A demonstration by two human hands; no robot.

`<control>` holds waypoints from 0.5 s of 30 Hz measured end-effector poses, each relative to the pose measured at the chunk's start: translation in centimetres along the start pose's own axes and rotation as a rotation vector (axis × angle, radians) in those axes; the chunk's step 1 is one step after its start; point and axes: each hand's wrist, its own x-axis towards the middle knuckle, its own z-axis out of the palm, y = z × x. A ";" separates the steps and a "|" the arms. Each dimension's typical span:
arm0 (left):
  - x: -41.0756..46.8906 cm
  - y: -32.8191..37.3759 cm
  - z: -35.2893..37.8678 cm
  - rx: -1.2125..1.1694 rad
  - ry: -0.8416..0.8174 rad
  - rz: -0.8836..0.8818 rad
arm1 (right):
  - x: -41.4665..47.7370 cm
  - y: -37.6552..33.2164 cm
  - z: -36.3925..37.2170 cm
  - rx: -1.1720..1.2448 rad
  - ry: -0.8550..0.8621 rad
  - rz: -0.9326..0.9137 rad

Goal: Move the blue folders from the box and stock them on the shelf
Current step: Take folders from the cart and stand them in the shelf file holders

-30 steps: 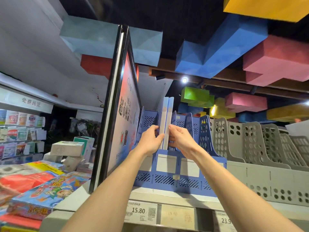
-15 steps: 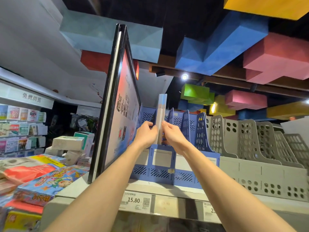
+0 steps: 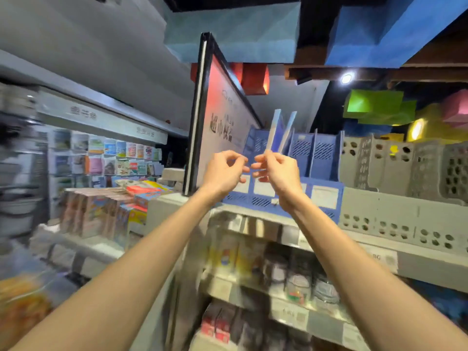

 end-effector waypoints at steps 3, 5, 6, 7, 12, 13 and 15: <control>-6.0 1.2 -3.9 -0.004 0.102 0.003 | -6.0 -0.2 2.8 0.174 -0.053 -0.004; -9.8 1.5 -7.0 0.043 0.157 -0.029 | -9.6 -0.1 5.3 0.249 -0.121 0.007; -12.2 1.5 -9.3 0.089 0.197 -0.055 | -12.0 -0.1 7.0 0.291 -0.166 0.035; -14.0 1.2 -11.3 0.116 0.232 -0.079 | -13.9 -0.1 8.4 0.332 -0.197 0.053; -24.0 -1.2 -22.4 0.342 0.418 -0.274 | -24.0 0.4 16.8 0.425 -0.441 0.167; -25.9 -1.8 -24.4 0.371 0.446 -0.298 | -25.9 0.6 18.4 0.423 -0.486 0.178; -30.4 -3.2 -28.6 0.426 0.519 -0.379 | -30.2 1.5 22.1 0.363 -0.602 0.195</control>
